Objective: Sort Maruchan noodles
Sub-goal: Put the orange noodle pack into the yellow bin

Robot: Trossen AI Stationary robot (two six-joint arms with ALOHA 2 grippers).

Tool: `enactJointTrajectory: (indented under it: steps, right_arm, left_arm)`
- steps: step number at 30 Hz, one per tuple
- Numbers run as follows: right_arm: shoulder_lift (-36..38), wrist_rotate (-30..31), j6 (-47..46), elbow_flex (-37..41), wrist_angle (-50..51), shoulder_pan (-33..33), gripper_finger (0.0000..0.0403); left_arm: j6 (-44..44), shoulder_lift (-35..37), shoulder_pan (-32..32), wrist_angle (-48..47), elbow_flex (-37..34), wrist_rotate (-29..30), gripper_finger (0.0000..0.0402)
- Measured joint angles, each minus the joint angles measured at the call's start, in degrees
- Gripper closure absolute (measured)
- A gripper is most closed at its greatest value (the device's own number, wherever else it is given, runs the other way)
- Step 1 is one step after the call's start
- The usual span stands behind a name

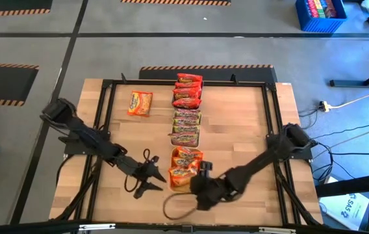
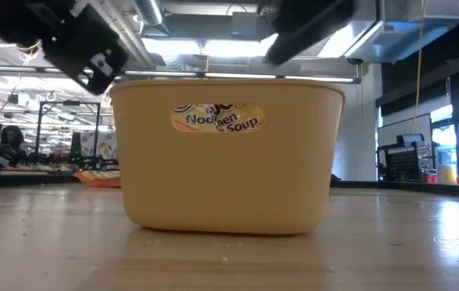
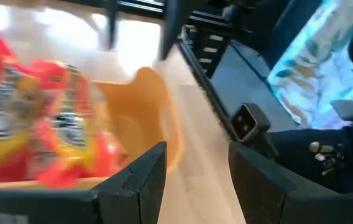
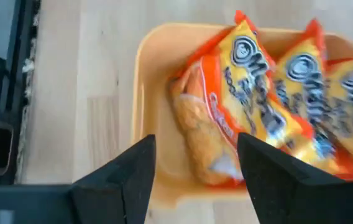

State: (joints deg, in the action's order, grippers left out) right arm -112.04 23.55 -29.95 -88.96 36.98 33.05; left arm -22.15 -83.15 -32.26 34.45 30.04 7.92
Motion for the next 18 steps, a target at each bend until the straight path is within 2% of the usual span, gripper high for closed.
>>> enactJointTrajectory:
  steps: [5,10,18]
  right_arm:
    - [5.5,7.2,-4.0,5.9,1.4,3.8,0.0196]
    - [12.2,10.7,-11.3,19.5,-0.6,6.1,0.0217]
    - [20.6,11.9,-13.2,42.4,-22.7,6.1,0.024]
  left_arm:
    - [0.0,8.4,3.0,-9.4,0.0,0.8,0.0235]
    - [0.0,15.8,8.3,-19.3,0.0,4.0,0.0235]
    - [-6.0,24.7,22.5,-38.5,0.1,5.1,0.0235]
